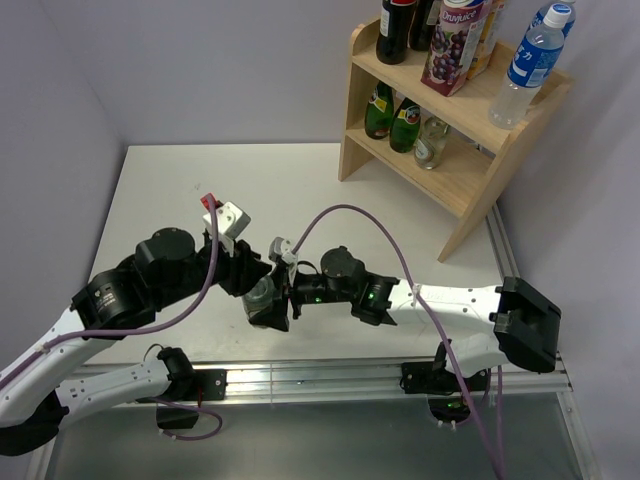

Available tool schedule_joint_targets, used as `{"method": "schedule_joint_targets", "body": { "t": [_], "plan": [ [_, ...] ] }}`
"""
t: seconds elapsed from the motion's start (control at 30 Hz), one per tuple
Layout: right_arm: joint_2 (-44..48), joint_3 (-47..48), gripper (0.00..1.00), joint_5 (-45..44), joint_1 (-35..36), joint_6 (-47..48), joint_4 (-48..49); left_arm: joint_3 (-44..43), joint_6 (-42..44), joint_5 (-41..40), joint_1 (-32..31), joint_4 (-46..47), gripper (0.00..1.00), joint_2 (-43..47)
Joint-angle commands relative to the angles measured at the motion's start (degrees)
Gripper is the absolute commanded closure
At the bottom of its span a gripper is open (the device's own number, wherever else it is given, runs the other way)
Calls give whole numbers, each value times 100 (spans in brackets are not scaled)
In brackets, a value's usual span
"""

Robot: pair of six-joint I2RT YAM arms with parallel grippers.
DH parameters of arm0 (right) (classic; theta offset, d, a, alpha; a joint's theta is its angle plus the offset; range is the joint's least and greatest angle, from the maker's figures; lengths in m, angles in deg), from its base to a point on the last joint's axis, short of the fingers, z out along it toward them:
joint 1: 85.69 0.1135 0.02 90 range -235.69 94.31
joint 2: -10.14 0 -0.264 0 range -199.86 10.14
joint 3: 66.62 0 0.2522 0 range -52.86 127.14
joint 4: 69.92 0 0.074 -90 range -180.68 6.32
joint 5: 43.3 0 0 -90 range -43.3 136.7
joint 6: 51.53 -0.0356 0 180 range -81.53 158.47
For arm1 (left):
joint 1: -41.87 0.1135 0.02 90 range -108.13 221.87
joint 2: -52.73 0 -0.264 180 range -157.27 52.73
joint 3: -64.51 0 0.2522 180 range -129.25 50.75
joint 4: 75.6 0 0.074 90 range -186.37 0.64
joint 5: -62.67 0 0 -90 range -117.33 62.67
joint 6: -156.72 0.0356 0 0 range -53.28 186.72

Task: Place and organize the beverage onto the shelf
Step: Place the drink on the shelf.

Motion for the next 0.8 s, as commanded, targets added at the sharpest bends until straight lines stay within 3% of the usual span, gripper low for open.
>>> {"method": "schedule_joint_targets", "body": {
  "t": [0.0, 0.07, 0.2, 0.33, 0.37, 0.5, 0.63, 0.67, 0.77],
  "plan": [
    [563, 41, 100, 485, 303, -193, 1272, -290, -3, -148, 9, 1147, 55, -39],
    [678, -108, 100, 362, 330, -255, 1500, -264, 6, -218, 9, 1165, 50, -30],
    [880, -250, 100, -137, 330, -203, 1492, -211, -56, -464, 9, 1314, 26, 58],
    [1073, -469, 100, -858, 330, -202, 1378, -307, -440, -1428, 9, 1490, 3, 85],
    [1161, -496, 100, -1086, 330, -202, 1317, -403, -547, -2215, 9, 1429, 1, 58],
    [1399, -566, 100, -2474, 330, -150, 738, -746, -969, -3765, 9, 1060, 1, -144],
    [1776, -601, 100, -4205, 321, -9, 105, -949, -1093, -4480, 9, 805, 1, -214],
    [1968, -584, 100, -5053, 312, 17, -27, -992, -1110, -4603, 9, 578, 1, -241],
    [2312, -461, 100, -5936, 102, -52, -703, -1011, -1224, -5060, 18, 173, 1, -381]
  ]
}}
